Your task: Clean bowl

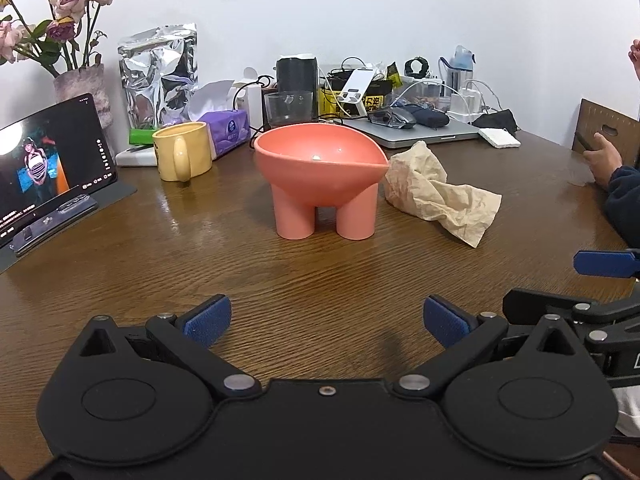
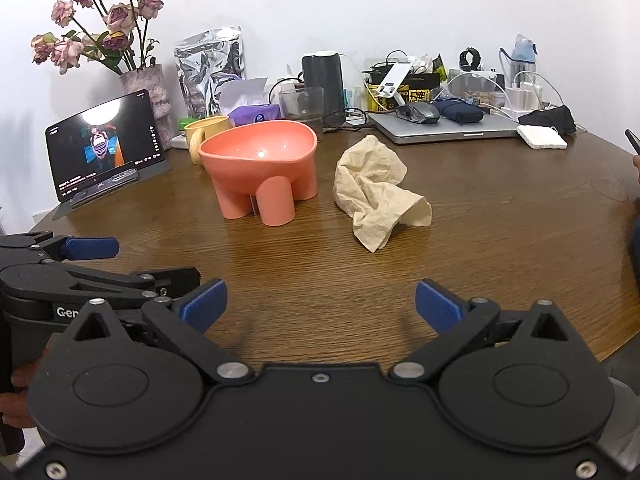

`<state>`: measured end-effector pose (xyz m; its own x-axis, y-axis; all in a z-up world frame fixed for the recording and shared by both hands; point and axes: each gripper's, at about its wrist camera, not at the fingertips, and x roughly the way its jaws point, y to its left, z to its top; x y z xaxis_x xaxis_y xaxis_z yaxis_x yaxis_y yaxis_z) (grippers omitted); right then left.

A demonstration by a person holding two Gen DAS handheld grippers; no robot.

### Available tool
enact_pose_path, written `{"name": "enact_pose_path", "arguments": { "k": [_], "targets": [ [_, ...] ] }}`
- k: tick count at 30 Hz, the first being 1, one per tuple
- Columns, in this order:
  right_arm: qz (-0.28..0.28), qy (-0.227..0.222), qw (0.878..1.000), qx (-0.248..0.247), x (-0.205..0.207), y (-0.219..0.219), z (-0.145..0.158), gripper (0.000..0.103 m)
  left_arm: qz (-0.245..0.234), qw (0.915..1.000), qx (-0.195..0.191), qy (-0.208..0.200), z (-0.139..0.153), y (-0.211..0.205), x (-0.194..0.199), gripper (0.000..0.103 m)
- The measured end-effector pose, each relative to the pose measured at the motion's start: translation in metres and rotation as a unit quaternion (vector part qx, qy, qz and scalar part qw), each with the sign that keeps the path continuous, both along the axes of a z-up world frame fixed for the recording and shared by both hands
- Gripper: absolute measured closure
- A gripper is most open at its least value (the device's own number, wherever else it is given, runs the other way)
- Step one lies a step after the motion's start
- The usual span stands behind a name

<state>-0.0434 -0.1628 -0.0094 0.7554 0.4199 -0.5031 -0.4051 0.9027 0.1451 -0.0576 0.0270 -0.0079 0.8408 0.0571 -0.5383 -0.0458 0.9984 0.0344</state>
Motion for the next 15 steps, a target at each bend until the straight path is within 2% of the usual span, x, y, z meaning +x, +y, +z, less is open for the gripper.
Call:
{"name": "enact_pose_path", "arguments": {
  "k": [15],
  "targets": [
    [0.004,0.003,1.000,0.002,0.0012,-0.0017,-0.0008,0.002,-0.005,1.0000,-0.001,0.002,0.0000,-0.0015,-0.0013,0.000]
  ]
}}
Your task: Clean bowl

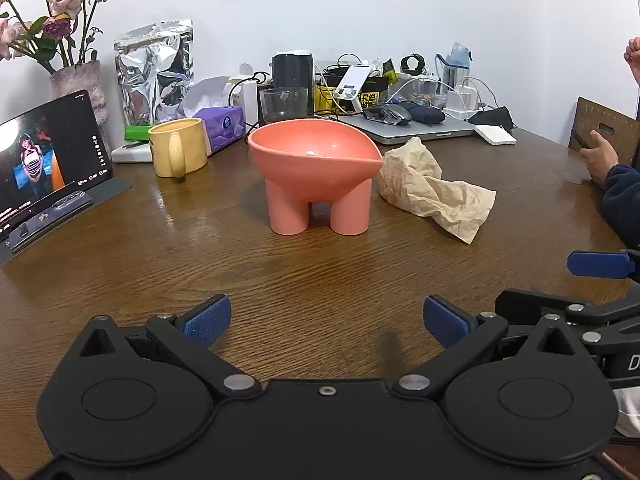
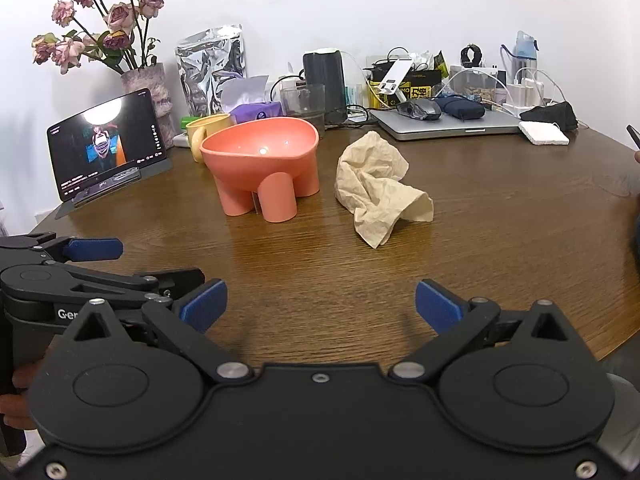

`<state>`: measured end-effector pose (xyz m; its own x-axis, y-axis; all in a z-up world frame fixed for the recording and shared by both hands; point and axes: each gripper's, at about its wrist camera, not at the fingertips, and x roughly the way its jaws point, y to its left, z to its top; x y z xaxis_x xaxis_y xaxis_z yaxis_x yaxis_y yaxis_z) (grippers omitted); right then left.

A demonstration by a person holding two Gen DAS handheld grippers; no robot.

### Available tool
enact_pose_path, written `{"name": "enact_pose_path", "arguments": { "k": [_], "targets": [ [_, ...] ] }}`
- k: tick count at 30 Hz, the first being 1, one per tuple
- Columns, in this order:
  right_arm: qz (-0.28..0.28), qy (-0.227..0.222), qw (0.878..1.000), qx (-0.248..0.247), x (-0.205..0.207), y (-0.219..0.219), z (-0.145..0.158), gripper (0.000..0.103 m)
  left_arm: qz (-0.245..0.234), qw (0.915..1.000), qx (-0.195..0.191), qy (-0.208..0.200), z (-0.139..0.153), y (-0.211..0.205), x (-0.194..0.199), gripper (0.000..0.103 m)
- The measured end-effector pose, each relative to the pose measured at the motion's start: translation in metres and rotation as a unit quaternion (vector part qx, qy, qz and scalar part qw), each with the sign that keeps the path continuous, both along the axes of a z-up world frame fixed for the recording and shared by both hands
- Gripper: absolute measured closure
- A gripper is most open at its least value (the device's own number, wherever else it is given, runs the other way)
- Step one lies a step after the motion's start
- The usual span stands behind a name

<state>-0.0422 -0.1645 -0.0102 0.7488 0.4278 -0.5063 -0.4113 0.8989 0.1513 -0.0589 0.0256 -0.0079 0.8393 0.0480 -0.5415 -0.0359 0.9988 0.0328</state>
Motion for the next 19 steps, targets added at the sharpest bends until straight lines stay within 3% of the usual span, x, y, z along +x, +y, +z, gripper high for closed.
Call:
{"name": "enact_pose_path", "arguments": {
  "k": [19],
  "targets": [
    [0.008,-0.003,1.000,0.000,0.0082,0.0022,0.0055,0.002,0.003,1.0000,0.007,-0.004,0.0040,0.0006,0.0072,0.000]
  ]
}}
